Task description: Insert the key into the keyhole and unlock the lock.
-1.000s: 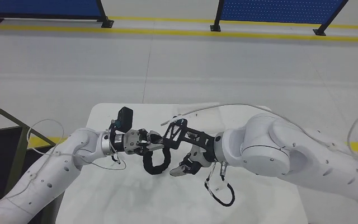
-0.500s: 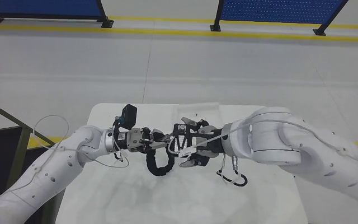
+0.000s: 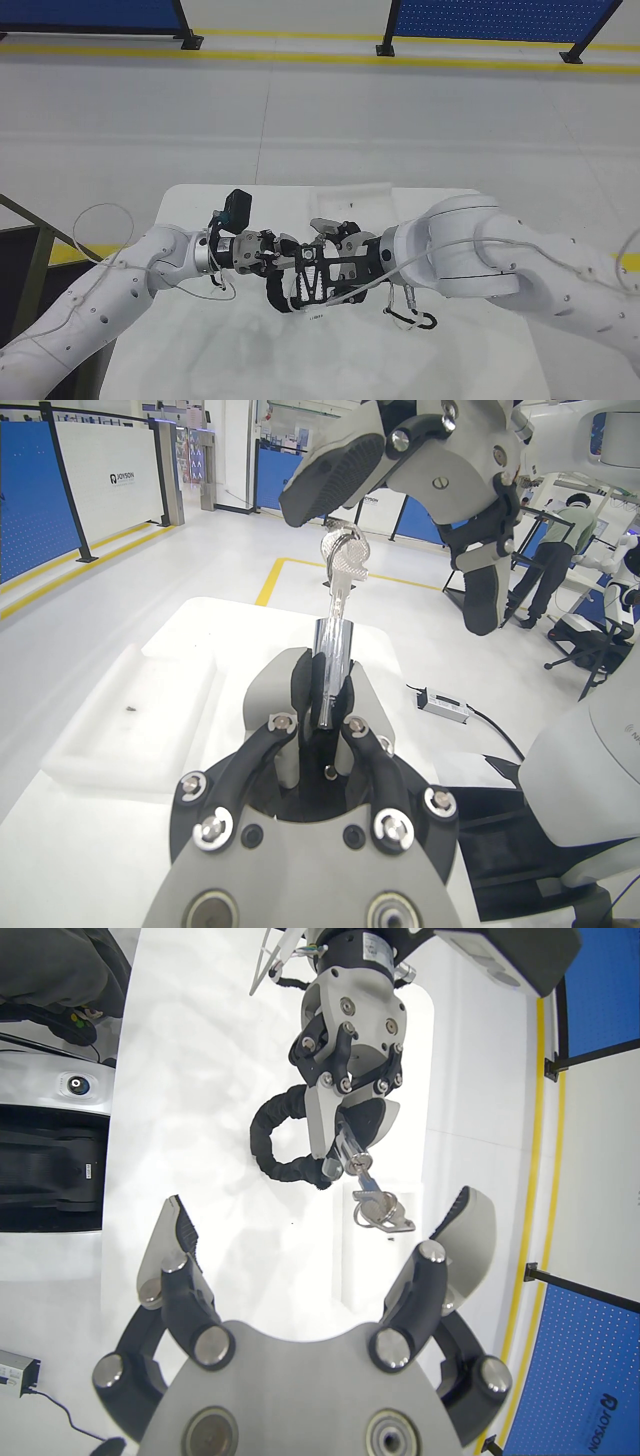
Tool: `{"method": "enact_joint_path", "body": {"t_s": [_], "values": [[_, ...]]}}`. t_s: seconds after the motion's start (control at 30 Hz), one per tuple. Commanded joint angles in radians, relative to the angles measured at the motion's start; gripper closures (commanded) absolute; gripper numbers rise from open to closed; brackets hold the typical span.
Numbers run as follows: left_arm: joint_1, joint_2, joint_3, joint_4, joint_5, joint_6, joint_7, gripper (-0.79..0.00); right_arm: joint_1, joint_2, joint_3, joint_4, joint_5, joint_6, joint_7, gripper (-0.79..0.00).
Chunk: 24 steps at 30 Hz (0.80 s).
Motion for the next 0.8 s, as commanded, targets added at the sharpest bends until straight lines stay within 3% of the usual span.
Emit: {"method": "enact_joint_path", "body": {"t_s": [0.0,0.5,0.77], "values": [[-0.004,-0.003,0.008,0.003,0.002,0.000,0.008,0.000,-0.002,-0.008,-0.008,0.007,0.000,-0.007,0.002,-0.785],[-0.038,-0.014,0.058,0.021,0.027,0.000,0.068,0.000,-0.014,-0.052,-0.023,0.040,-0.005,-0.012,0.022,-0.785],[-0.049,-0.010,0.076,0.035,0.056,0.000,0.105,0.000,-0.020,-0.049,0.024,0.046,-0.025,-0.028,0.040,-0.785]]}}
